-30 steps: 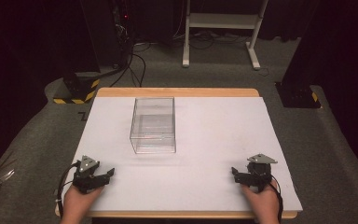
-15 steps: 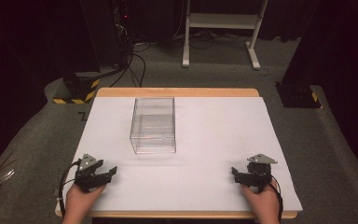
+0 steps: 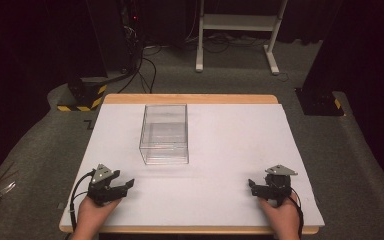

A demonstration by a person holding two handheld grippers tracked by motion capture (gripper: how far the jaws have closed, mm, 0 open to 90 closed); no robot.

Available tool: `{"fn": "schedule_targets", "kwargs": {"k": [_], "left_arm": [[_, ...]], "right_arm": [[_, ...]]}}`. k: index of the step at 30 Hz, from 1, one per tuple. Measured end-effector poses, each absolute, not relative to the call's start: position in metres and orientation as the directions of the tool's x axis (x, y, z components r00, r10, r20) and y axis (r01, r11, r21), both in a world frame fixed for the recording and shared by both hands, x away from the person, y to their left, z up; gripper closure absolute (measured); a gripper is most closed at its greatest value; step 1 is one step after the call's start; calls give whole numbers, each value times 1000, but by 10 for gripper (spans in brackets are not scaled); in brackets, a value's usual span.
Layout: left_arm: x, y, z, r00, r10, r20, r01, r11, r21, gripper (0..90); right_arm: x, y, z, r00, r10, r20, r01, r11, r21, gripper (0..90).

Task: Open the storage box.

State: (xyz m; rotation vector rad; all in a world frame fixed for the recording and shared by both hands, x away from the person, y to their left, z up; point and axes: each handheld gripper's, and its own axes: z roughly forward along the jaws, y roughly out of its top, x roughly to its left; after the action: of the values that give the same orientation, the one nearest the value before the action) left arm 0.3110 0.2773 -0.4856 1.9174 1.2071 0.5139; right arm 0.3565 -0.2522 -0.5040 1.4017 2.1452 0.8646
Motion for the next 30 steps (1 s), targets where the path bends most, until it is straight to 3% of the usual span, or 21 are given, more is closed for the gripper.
{"fn": "schedule_targets", "kwargs": {"k": [7, 30], "left_arm": [[307, 260, -467, 513, 846, -143, 513, -169, 842, 321], [307, 242, -457, 581, 797, -161, 453, -153, 878, 352]], "right_arm": [[357, -252, -504, -394, 919, -18, 649, 292, 702, 106], [357, -252, -504, -395, 919, -17, 650, 292, 702, 106]]}}
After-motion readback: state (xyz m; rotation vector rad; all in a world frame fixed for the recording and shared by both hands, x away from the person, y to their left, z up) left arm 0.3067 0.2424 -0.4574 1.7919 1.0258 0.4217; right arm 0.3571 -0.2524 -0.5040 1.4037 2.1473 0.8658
